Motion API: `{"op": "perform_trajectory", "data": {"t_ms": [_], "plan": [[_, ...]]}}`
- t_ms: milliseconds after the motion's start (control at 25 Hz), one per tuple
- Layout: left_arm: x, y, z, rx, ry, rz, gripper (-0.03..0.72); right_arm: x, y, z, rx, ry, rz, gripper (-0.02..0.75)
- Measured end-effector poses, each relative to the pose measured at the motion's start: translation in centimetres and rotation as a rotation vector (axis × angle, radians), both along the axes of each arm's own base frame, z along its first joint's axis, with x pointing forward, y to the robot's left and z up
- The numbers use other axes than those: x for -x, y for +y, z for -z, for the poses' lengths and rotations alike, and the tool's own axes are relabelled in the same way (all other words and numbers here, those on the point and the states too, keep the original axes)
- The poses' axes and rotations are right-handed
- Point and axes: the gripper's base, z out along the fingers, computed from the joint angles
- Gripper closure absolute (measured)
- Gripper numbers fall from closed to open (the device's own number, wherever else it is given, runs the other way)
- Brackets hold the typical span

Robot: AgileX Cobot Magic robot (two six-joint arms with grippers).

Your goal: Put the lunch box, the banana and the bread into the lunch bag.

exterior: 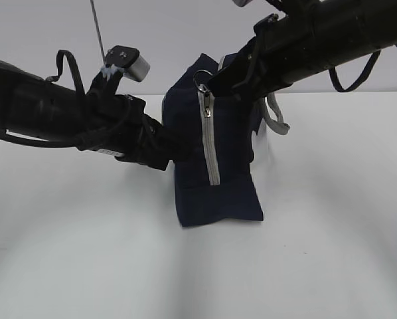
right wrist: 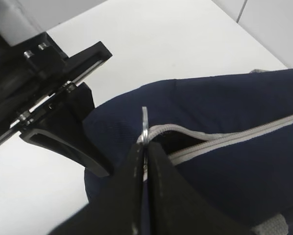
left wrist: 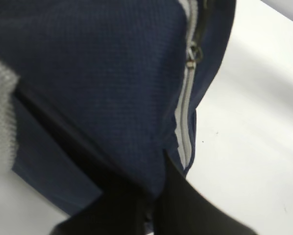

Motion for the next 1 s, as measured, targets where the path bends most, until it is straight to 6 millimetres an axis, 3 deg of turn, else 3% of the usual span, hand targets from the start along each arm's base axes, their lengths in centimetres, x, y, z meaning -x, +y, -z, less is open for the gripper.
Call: {"op": "perform_trajectory", "data": {"t_ms": [400,1000], "plan": [[0.0,0.0,0.0,-0.004,-0.001,0.007,0.685,-0.8,0.3,1.5,0.008,0.041,0.001,0.754],[0.1,0.0,0.1,-0.004,0.000,0.009,0.685,-0.7,0.5,1.7,0.007,0.067,-0.026,0.754]]}}
